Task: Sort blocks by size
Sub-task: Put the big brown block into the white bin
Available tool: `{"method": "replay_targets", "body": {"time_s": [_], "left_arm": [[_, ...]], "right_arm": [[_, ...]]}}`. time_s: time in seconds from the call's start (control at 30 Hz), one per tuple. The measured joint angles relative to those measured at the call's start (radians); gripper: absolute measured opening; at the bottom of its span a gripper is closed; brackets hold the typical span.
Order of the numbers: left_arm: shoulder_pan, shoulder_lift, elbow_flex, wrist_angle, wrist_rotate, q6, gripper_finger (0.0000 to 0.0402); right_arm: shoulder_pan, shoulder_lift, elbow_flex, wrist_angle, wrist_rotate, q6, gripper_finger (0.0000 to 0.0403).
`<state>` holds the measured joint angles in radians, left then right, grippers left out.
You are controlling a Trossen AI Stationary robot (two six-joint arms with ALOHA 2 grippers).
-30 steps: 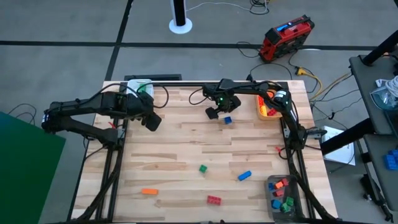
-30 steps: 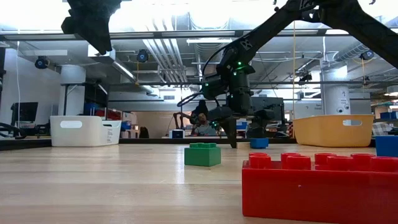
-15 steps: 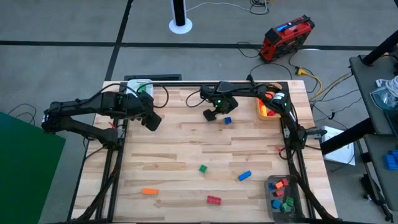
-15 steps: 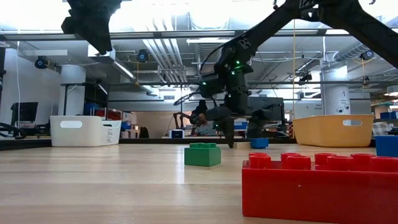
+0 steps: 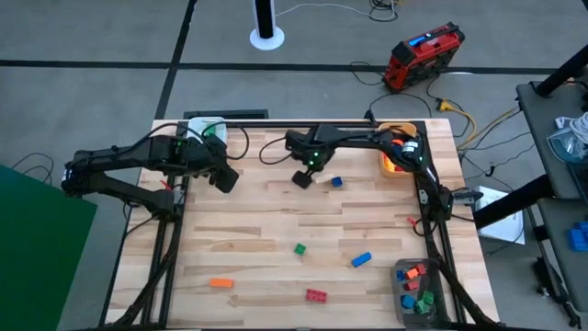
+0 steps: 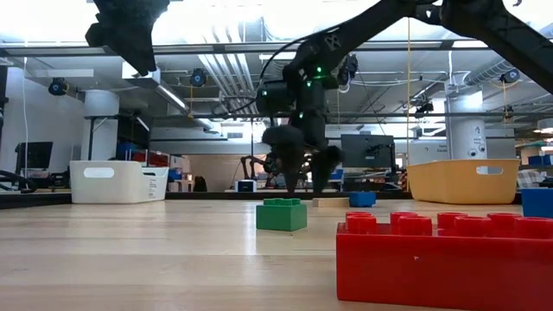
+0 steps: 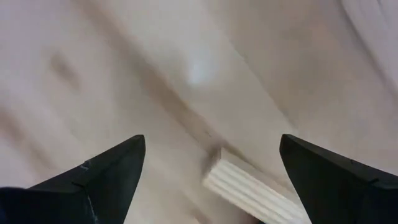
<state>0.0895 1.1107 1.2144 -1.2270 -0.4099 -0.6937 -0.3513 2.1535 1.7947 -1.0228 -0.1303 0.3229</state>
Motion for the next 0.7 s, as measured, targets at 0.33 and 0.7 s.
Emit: {"method": "replay_targets", "body": {"time_s": [0.33,0.7], "left_arm": [[-0.001,0.000,0.000,0.000,0.000,0.008,0.0107],[-0.001,0.000,0.000,0.009,0.000,0.044,0.0107]], "right_arm": [[0.002,-0.030,0.023,-0.183,0.045,-0.671,0.0363],[0.033,0.024,-0.047,-0.125,0.136,-0.727,0.0362]]}}
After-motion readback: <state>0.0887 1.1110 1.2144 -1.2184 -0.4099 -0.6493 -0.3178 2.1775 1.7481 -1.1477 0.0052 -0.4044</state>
